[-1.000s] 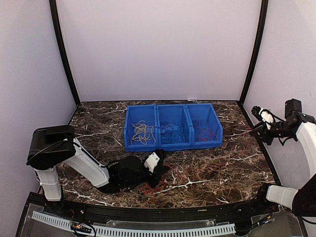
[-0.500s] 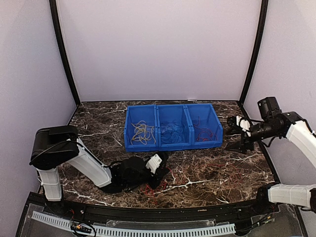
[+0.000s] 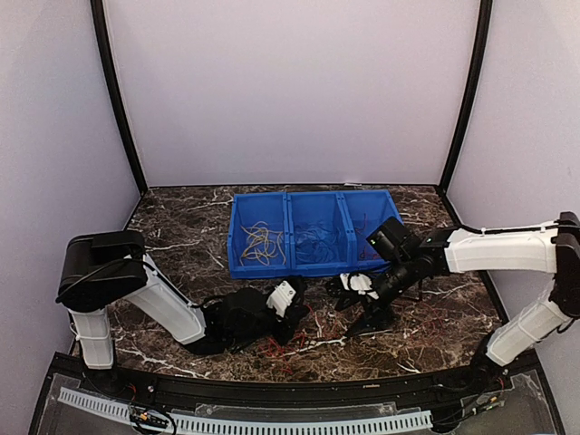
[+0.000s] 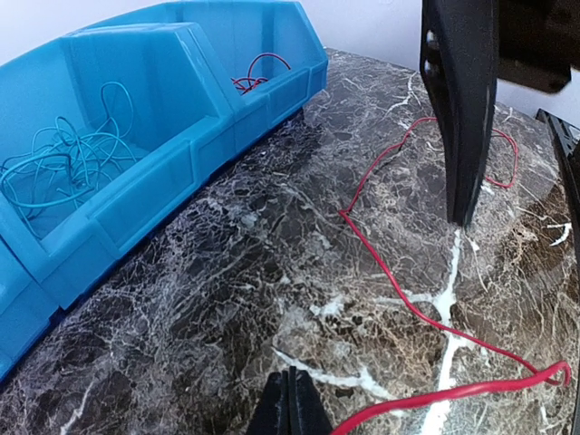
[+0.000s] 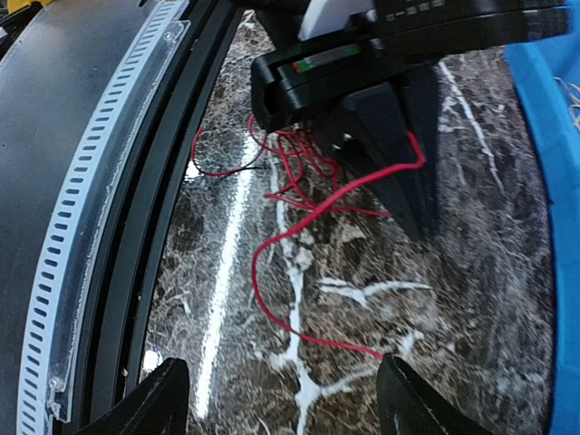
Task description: Untangle the cables
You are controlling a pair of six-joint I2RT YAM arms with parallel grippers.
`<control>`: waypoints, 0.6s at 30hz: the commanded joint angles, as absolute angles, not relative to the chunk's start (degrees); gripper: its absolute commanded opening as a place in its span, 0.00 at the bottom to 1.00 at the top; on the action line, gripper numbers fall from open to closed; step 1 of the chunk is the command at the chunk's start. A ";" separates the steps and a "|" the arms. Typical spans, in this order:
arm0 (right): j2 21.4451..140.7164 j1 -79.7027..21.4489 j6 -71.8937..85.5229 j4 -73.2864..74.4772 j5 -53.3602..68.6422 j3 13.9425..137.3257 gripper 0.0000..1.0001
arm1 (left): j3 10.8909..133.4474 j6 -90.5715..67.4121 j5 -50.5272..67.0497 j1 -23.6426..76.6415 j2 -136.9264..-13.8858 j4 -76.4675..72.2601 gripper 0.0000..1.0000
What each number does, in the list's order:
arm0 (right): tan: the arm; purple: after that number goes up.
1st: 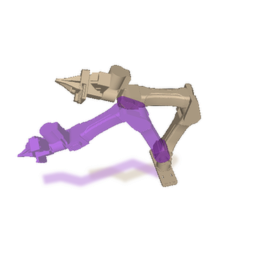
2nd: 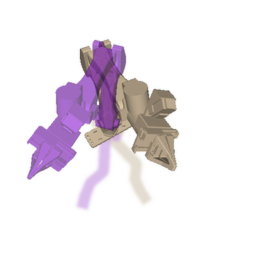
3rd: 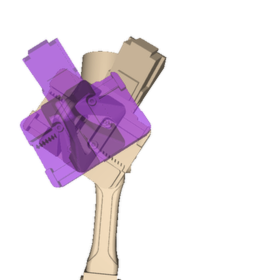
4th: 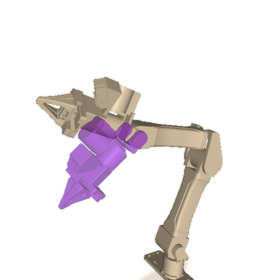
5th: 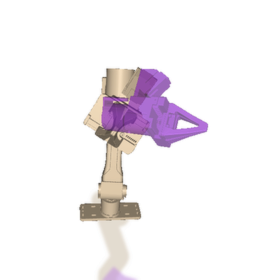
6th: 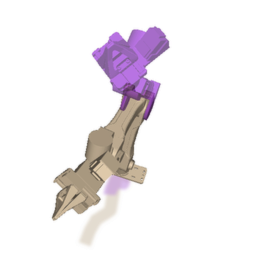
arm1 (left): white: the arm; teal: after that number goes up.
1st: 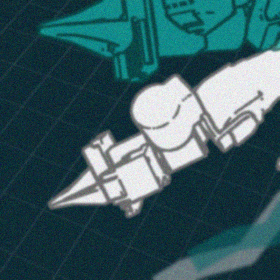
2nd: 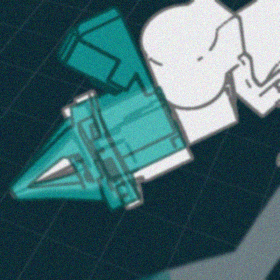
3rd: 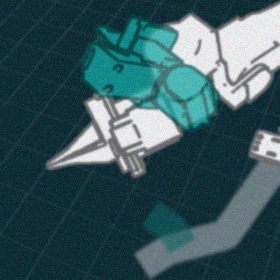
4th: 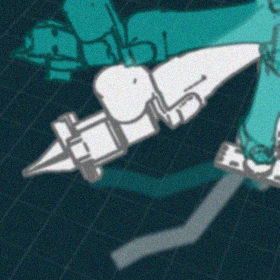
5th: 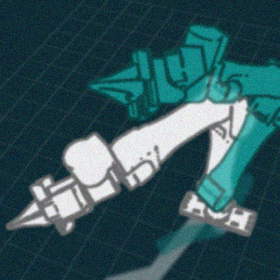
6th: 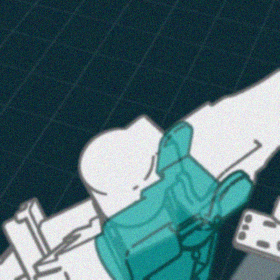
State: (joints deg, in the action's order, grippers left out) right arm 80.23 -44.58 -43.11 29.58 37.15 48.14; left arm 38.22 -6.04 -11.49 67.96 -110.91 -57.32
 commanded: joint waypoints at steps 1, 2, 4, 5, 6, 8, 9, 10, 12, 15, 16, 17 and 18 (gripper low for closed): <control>86.33 -48.38 -39.46 22.70 39.01 50.66 0.73 | 37.50 -7.22 -12.68 67.59 -110.71 -60.40 0.00; 87.78 -48.93 -39.32 22.11 39.50 51.11 0.73 | 37.34 -7.50 -12.68 67.59 -110.51 -60.91 0.00; 90.59 -49.99 -38.76 21.44 40.86 52.28 0.73 | 36.91 -7.88 -12.56 67.59 -110.29 -61.59 0.00; 91.82 -50.58 -38.34 21.10 41.32 53.02 0.74 | 36.78 -7.94 -12.56 67.57 -110.21 -61.69 0.00; 92.99 -51.15 -37.82 20.86 41.56 53.77 0.73 | 36.76 -8.14 -12.48 67.58 -110.19 -61.87 0.00; 95.02 -51.74 -37.00 20.89 42.51 55.61 0.61 | 36.68 -8.24 -12.46 67.59 -110.13 -61.95 0.00; 95.91 -51.75 -36.96 21.99 43.41 56.87 0.50 | 36.68 -8.25 -12.47 67.59 -110.13 -61.96 0.00; 96.83 -51.77 -36.92 23.66 44.12 58.42 0.37 | 36.62 -8.32 -12.57 67.59 -110.17 -61.96 0.00; 97.44 -51.77 -37.18 27.68 44.83 60.76 0.12 | 36.42 -8.37 -12.85 67.63 -110.07 -61.96 0.00; 93.53 -51.64 -38.28 31.60 44.00 61.71 0.00 | 36.39 -8.50 -13.02 67.59 -110.08 -61.87 0.00; 91.27 -51.49 -38.64 32.65 43.43 61.79 0.00 | 36.43 -8.50 -13.02 67.59 -110.15 -61.87 0.00; 89.05 -51.19 -39.03 33.86 42.72 62.07 0.00 | 36.50 -8.47 -12.99 67.59 -110.24 -61.77 0.00; 86.62 -50.66 -39.29 35.21 42.18 62.73 0.00 | 36.70 -8.44 -13.00 67.59 -110.36 -61.73 0.00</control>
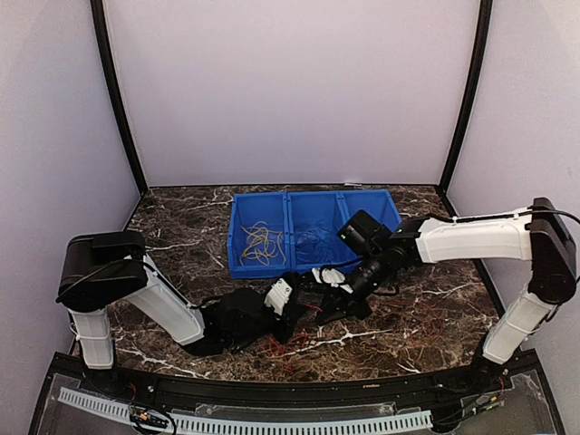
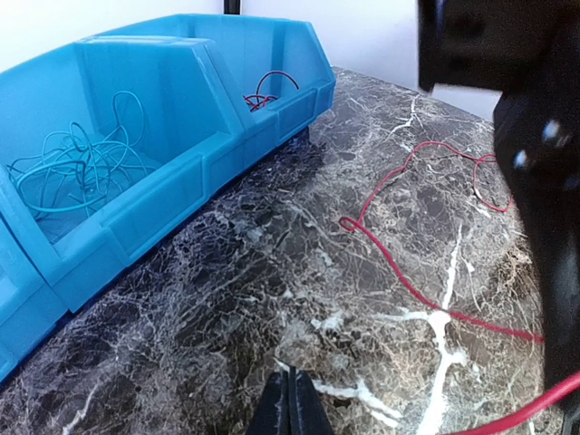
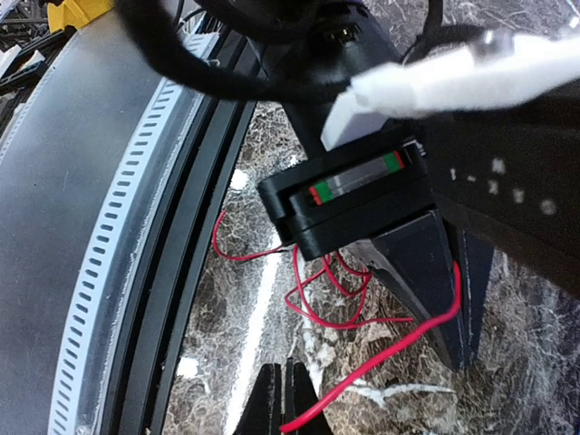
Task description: Untangle the cables
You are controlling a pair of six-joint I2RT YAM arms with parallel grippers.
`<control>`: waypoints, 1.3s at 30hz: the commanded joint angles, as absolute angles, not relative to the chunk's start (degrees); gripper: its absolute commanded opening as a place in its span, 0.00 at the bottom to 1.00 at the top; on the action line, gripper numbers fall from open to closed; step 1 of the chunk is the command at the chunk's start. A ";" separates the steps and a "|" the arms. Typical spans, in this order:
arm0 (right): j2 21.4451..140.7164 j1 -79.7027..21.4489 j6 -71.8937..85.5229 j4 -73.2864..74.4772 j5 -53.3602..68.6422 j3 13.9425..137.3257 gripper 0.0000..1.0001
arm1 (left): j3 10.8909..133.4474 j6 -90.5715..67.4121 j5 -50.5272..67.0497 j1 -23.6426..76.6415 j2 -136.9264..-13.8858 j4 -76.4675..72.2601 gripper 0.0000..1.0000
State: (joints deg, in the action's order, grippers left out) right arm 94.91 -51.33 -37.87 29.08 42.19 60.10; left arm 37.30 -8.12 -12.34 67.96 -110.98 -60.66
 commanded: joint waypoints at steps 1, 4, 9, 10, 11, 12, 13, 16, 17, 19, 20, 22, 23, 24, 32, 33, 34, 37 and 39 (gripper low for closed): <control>84.34 -49.64 -39.41 36.58 41.77 64.13 0.00 | 36.81 -8.44 -12.96 67.59 -110.49 -61.55 0.00; 78.41 -46.26 -39.53 40.01 41.41 68.88 0.00 | 37.46 -8.40 -12.81 67.59 -111.05 -61.26 0.00; 74.53 -42.06 -40.23 46.49 40.74 80.36 0.00 | 38.24 -8.34 -12.40 67.59 -111.52 -60.53 0.00; 74.06 -41.37 -40.05 46.83 40.99 82.23 0.00 | 38.34 -8.34 -12.35 67.59 -111.57 -60.46 0.00; 73.64 -40.60 -39.88 47.21 41.15 84.02 0.00 | 38.44 -8.35 -12.33 67.59 -111.61 -60.27 0.00; 73.51 -39.86 -39.83 47.75 41.33 85.76 0.00 | 38.51 -8.35 -12.20 67.59 -111.62 -60.19 0.00; 73.39 -39.00 -39.76 48.04 41.39 87.51 0.00 | 38.57 -8.35 -12.12 67.59 -111.62 -60.07 0.00; 73.49 -37.03 -40.24 49.14 40.17 92.93 0.00 | 38.66 -8.42 -12.05 67.60 -111.66 -59.84 0.00; 73.70 -36.47 -40.67 49.70 39.76 95.06 0.00 | 38.67 -8.45 -12.05 67.59 -111.69 -59.85 0.00; 74.17 -35.03 -41.03 50.02 39.28 99.13 0.00 | 38.67 -8.44 -12.01 67.59 -111.71 -59.79 0.00; 74.54 -34.36 -41.05 50.15 39.30 101.29 0.00 | 38.67 -8.50 -12.01 67.59 -111.71 -59.77 0.00; 75.46 -33.33 -41.27 50.28 39.00 105.30 0.00 | 38.67 -8.52 -12.16 67.59 -111.72 -59.77 0.00; 76.01 -32.87 -41.39 50.09 38.49 107.79 0.00 | 38.67 -8.52 -12.14 67.59 -111.71 -59.77 0.00; 76.57 -32.61 -41.40 49.79 37.86 109.38 0.00 | 38.67 -8.48 -12.13 67.59 -111.64 -59.77 0.00; 81.01 -31.00 -36.47 42.75 30.04 117.48 0.00 | 37.86 -8.28 -11.86 67.59 -110.79 -60.44 0.00; 81.45 -30.68 -35.80 42.01 29.44 118.53 0.00 | 37.78 -8.27 -11.84 67.59 -110.69 -60.54 0.00; 81.80 -30.46 -35.29 41.29 28.64 119.37 0.00 | 37.62 -8.26 -11.81 67.59 -110.63 -60.73 0.00; 82.83 -30.08 -34.63 38.82 24.85 121.25 0.00 | 37.38 -8.29 -11.82 67.59 -110.45 -61.04 0.00; 83.29 -29.49 -34.91 36.96 22.61 120.98 0.00 | 37.28 -8.25 -11.74 67.59 -110.41 -61.08 0.01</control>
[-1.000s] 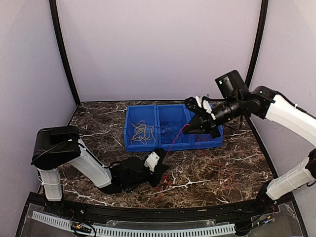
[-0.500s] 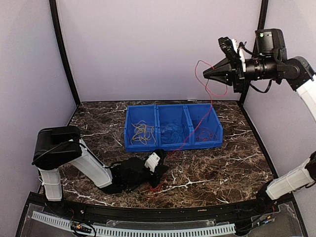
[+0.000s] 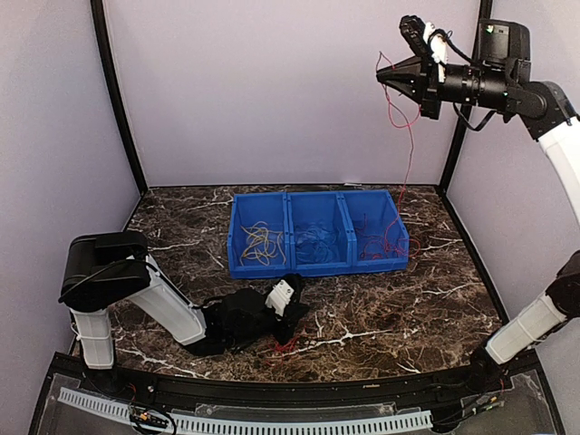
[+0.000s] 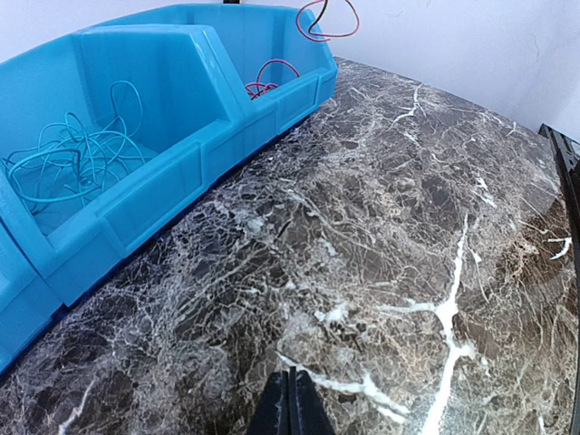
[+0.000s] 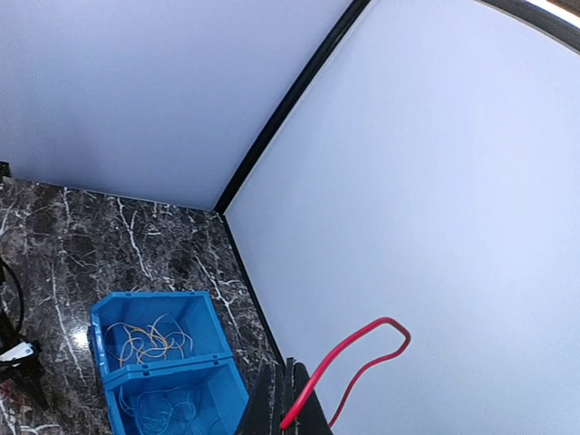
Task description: Untangle the cables
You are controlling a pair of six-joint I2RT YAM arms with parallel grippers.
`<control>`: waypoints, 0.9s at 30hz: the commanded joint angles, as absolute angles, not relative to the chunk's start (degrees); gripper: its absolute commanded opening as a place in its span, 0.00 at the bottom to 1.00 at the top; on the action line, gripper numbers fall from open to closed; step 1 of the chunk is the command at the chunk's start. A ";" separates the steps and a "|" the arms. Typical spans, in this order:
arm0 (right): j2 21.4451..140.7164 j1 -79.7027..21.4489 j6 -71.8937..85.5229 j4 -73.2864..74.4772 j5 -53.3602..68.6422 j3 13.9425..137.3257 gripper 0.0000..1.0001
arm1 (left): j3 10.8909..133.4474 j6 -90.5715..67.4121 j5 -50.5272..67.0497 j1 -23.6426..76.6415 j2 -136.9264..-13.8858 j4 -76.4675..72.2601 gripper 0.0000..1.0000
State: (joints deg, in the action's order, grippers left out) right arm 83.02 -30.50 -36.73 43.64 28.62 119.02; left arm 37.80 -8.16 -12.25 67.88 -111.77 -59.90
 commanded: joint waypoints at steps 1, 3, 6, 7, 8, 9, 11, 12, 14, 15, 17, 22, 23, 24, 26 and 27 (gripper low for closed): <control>83.33 -28.95 -35.18 35.80 21.99 120.31 0.00 | 37.20 -8.25 -11.67 67.59 -110.31 -61.08 0.01; 83.66 -27.37 -35.24 33.60 21.42 118.67 0.00 | 37.04 -8.27 -11.55 67.59 -110.15 -61.08 0.01; 84.37 -24.38 -33.58 29.87 21.73 116.27 0.00 | 36.65 -8.44 -11.58 67.59 -109.84 -61.50 0.01; 84.64 -23.44 -32.75 28.84 22.24 115.78 0.00 | 36.61 -8.48 -11.66 67.59 -109.77 -61.55 0.01; 84.86 -22.46 -32.05 27.76 23.30 115.56 0.00 | 36.46 -8.49 -11.68 67.59 -109.73 -61.71 0.01; 85.20 -21.70 -31.38 27.24 24.01 115.50 0.00 | 36.43 -8.55 -11.66 67.59 -109.72 -61.75 0.01; 85.71 -20.58 -30.67 25.98 24.75 115.37 0.00 | 36.31 -8.55 -11.68 67.59 -109.77 -61.86 0.02; 86.04 -20.24 -30.37 25.09 24.89 115.13 0.00 | 36.30 -8.53 -11.68 67.59 -109.77 -61.87 0.02; 86.59 -19.39 -30.34 23.53 25.09 113.71 0.00 | 36.38 -8.46 -11.59 67.59 -109.77 -61.87 0.02; 86.67 -19.01 -30.61 22.50 24.80 112.37 0.00 | 36.38 -8.40 -11.58 67.59 -109.78 -61.81 0.02; 86.75 -17.54 -30.12 20.06 24.69 109.21 0.00 | 36.41 -8.42 -11.59 67.63 -109.72 -61.77 0.03; 87.20 -12.42 -27.56 14.80 26.72 101.37 0.00 | 36.15 -8.59 -11.62 67.59 -109.48 -61.81 0.03; 87.38 -11.96 -27.56 14.39 26.83 99.97 0.00 | 36.18 -8.54 -11.67 67.59 -109.50 -61.81 0.03; 87.65 -11.74 -27.70 14.26 26.99 98.69 0.00 | 36.20 -8.53 -11.68 67.59 -109.51 -61.76 0.03; 87.90 -11.69 -28.34 14.61 29.01 95.08 0.00 | 36.40 -8.46 -11.77 67.59 -109.62 -61.67 0.03; 87.84 -11.65 -28.38 14.69 29.91 93.05 0.00 | 36.57 -8.44 -11.77 67.59 -109.65 -61.58 0.03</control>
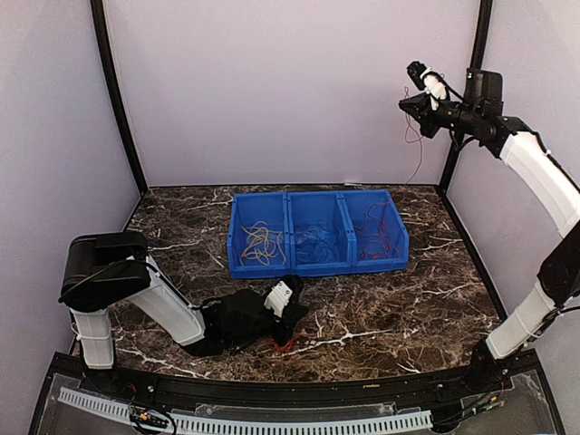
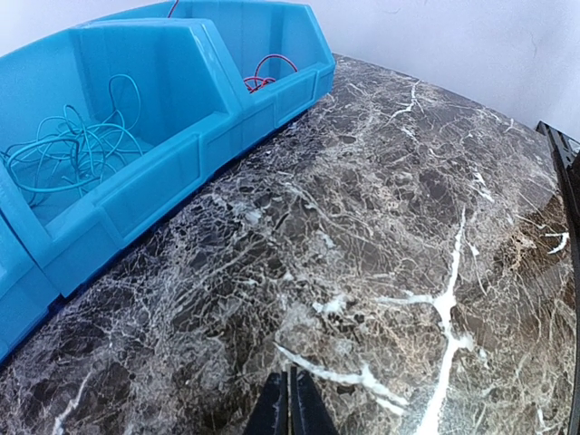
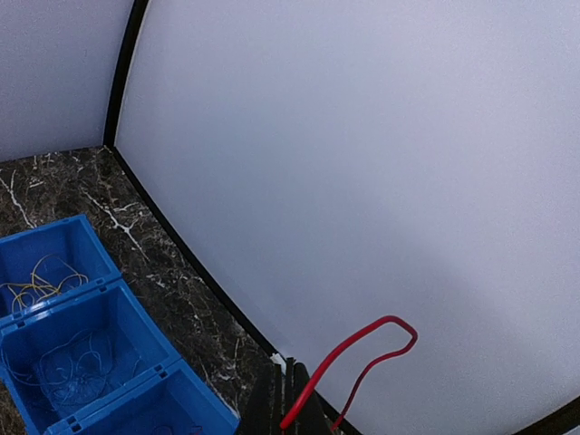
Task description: Untangle the cables
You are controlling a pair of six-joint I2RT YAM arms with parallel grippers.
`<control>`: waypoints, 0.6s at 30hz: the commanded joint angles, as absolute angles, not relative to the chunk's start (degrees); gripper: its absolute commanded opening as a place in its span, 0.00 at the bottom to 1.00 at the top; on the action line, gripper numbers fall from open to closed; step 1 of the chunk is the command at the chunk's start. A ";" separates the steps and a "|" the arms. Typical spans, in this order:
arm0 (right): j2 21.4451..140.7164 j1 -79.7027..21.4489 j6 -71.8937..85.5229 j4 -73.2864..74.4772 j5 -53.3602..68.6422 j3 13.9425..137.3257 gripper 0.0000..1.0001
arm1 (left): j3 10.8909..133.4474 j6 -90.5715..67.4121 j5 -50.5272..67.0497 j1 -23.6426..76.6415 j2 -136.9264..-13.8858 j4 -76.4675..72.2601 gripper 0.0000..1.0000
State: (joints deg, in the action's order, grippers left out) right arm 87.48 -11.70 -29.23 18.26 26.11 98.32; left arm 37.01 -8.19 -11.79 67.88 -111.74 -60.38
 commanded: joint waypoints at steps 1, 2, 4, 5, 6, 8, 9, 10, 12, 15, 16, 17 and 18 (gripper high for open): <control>87.86 -11.74 -28.32 14.94 31.76 90.91 0.00 | 36.70 -8.44 -11.73 67.59 -109.70 -61.51 0.04; 88.00 -11.77 -28.19 15.33 33.00 89.15 0.00 | 36.84 -8.53 -11.75 67.59 -109.74 -61.45 0.04; 88.72 -11.78 -27.53 16.21 34.38 85.89 0.00 | 36.98 -8.67 -11.65 67.59 -109.89 -61.44 0.04; 89.07 -11.78 -27.42 16.73 34.82 84.54 0.00 | 37.04 -8.77 -11.57 67.63 -109.98 -61.48 0.04; 89.52 -11.78 -27.54 17.23 35.14 83.29 0.00 | 37.12 -8.78 -11.54 67.61 -110.05 -61.47 0.04; 90.54 -11.78 -28.21 18.28 34.98 81.24 0.00 | 37.17 -8.80 -11.51 67.59 -110.10 -61.44 0.05; 91.23 -11.78 -28.78 18.93 34.51 80.64 0.00 | 37.17 -8.88 -11.73 67.59 -110.05 -61.44 0.06; 91.90 -11.80 -29.43 19.47 33.97 80.26 0.00 | 37.18 -8.88 -11.80 67.59 -110.05 -61.44 0.06; 93.27 -11.78 -30.02 19.83 32.78 79.40 0.00 | 37.18 -8.86 -11.79 67.59 -110.09 -61.47 0.06; 96.56 -11.78 -30.62 21.67 32.50 79.74 0.00 | 37.26 -8.87 -11.74 67.59 -110.15 -61.44 0.07; 97.35 -11.78 -30.74 22.84 32.67 80.37 0.00 | 37.26 -8.87 -11.71 67.59 -110.18 -61.44 0.07; 98.92 -11.82 -30.95 24.17 33.00 81.09 0.00 | 37.27 -8.88 -11.81 67.59 -110.23 -61.44 0.07; 99.95 -11.86 -31.24 25.75 33.45 81.79 0.00 | 37.22 -8.92 -12.00 67.59 -110.15 -61.44 0.07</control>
